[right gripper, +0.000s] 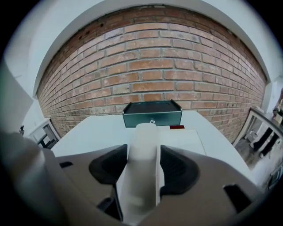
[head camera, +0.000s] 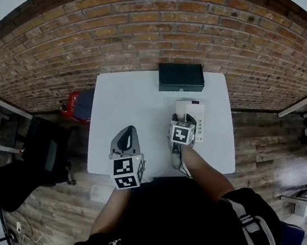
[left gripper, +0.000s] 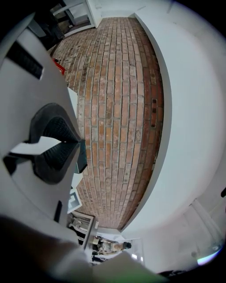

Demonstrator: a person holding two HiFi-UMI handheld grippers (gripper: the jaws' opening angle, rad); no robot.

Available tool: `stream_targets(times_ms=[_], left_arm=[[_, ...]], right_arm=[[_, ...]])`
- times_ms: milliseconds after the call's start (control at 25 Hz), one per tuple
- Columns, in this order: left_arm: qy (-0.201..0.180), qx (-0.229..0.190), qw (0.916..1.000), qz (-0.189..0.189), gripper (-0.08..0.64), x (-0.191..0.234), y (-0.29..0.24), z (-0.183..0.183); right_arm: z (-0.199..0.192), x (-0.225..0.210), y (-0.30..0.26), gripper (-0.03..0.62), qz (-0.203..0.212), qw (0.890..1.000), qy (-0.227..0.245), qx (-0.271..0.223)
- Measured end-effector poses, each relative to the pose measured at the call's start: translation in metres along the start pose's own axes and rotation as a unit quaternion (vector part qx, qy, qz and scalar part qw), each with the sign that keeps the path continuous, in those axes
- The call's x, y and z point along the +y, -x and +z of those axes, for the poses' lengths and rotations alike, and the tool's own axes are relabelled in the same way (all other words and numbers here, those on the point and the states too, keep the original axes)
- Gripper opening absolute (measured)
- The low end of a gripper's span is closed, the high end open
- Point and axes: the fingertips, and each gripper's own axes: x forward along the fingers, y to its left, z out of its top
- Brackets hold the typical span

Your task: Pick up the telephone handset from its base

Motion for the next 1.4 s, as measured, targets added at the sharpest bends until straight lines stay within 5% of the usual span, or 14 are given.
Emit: stream_targets(times_ms=[600, 1080, 1400], left_arm=[[0.011, -0.001, 0.9999, -0.009, 0.002, 0.007, 0.003, -0.006], [-0.008, -0.025, 0.998, -0.058, 0.002, -0.021, 0.002, 0.012], [-0.013, -0.03, 0.9952, -0.093, 0.002, -0.038, -0.004, 0.017]], right_arm=[[0.009, 0.004, 0.015, 0.198, 0.009, 0.999, -0.014, 0.032], [0.053, 0.006, 0.077, 0.196, 0.077, 0.994, -0.029, -0.079], [0.106, -0.002, 0.16, 0.196, 0.101, 0.974, -0.05, -0.195]])
